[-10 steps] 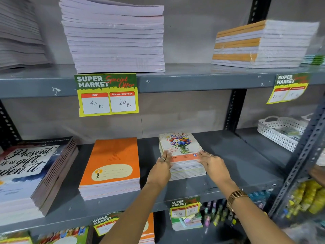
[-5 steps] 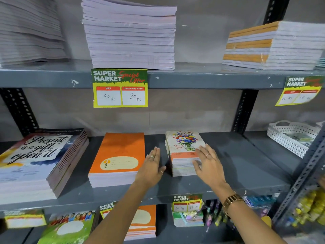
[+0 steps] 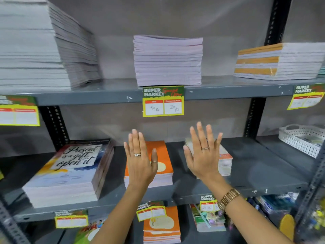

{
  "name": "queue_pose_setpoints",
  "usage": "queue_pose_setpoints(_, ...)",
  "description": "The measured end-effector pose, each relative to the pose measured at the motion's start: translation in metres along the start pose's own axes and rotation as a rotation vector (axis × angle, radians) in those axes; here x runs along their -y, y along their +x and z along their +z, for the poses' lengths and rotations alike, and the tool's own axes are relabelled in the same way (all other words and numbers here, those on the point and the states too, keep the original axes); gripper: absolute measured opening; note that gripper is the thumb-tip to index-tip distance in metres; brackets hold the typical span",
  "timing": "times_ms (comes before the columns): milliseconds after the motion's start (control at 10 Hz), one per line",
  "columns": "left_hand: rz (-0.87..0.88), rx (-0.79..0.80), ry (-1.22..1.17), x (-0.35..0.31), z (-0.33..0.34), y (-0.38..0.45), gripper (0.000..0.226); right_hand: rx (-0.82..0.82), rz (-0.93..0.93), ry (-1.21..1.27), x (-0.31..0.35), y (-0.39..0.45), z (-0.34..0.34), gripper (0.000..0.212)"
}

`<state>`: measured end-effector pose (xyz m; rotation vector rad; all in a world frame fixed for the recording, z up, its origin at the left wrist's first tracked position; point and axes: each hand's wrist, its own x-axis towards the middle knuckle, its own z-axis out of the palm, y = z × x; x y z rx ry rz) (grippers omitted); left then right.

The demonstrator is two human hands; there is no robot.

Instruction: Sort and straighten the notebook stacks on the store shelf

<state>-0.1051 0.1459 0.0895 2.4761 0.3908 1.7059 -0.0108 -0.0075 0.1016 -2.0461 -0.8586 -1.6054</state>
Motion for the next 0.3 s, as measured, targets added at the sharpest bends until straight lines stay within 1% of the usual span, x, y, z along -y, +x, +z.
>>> queue_pose_setpoints(100,0.05,-0.077,0.006,0.013,-0.028,0.022,0.059,-0.02,0.077,-0.028,0.028,0.033,-0.011,0.059)
queue_pose_setpoints(200,0.104,-0.124,-0.017,0.021,-0.051,0.047,0.066,-0.026,0.156,-0.01,0.051,0.063,-0.019,0.066)
queue_pose_setpoints(300,0.081,-0.15,-0.025,0.025,-0.068,0.077,0.064,0.031,0.163,-0.02,0.063,0.09,-0.019,0.072)
